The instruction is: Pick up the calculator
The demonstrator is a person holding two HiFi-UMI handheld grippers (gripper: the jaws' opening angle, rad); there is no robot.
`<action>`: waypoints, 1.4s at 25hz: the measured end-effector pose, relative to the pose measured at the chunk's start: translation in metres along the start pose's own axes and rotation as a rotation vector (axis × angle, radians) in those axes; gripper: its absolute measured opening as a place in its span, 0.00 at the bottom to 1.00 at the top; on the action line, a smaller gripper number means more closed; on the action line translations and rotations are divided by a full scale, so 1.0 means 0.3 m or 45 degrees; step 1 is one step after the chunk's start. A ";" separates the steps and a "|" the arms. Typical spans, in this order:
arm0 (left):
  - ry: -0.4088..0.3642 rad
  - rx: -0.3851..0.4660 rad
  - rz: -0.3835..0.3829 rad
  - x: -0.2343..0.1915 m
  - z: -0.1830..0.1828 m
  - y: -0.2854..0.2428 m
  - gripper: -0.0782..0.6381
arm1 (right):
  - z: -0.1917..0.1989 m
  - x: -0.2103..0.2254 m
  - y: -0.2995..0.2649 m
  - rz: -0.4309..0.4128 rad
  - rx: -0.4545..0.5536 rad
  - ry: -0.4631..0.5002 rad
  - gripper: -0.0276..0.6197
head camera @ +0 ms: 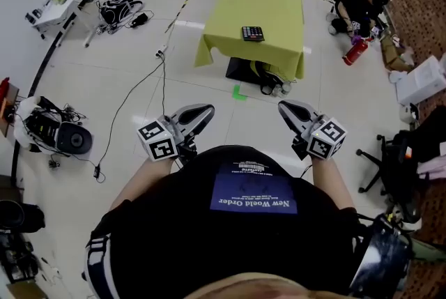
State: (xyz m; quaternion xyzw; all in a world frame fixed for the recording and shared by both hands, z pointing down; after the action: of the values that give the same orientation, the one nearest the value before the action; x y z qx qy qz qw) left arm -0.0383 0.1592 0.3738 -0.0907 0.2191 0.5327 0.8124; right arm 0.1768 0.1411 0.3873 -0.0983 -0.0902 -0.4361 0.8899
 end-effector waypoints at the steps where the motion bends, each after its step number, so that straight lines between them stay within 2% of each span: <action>1: 0.007 -0.004 -0.003 -0.017 0.000 -0.012 0.11 | 0.005 0.019 -0.004 0.001 -0.003 -0.007 0.02; 5: 0.034 -0.004 0.017 -0.119 -0.021 -0.066 0.11 | 0.011 0.107 -0.059 0.025 -0.014 -0.032 0.02; 9: 0.058 -0.018 0.084 -0.272 -0.069 -0.103 0.11 | -0.005 0.163 -0.176 0.063 -0.027 -0.018 0.02; 15: 0.075 -0.054 0.220 -0.554 -0.218 -0.161 0.11 | -0.100 0.289 -0.389 0.198 0.005 -0.009 0.02; 22: 0.070 -0.116 0.333 -0.849 -0.367 -0.174 0.11 | -0.180 0.392 -0.635 0.297 0.041 -0.034 0.02; 26: 0.093 -0.118 0.336 -0.960 -0.408 -0.220 0.11 | -0.202 0.472 -0.705 0.322 0.023 -0.036 0.02; 30: 0.131 -0.128 0.327 -1.037 -0.397 -0.263 0.11 | -0.210 0.559 -0.734 0.329 0.009 -0.051 0.02; 35: 0.133 -0.143 0.285 -1.109 -0.395 -0.383 0.11 | -0.222 0.712 -0.750 0.286 0.017 -0.067 0.02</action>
State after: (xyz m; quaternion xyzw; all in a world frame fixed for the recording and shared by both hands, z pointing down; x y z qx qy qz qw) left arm -0.0770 -0.2083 0.4092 -0.1385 0.2396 0.6259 0.7292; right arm 0.1319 -0.1728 0.3972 -0.1133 -0.1050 -0.3304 0.9311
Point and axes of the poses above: the fingertips, and each gripper's own axes: y backward along the fingers, x to its right, z out of its underside, the point moved 2 cm from there along y, backward along the fingers, and after that the axes turned 2 degrees about z, right-handed, at the moved point
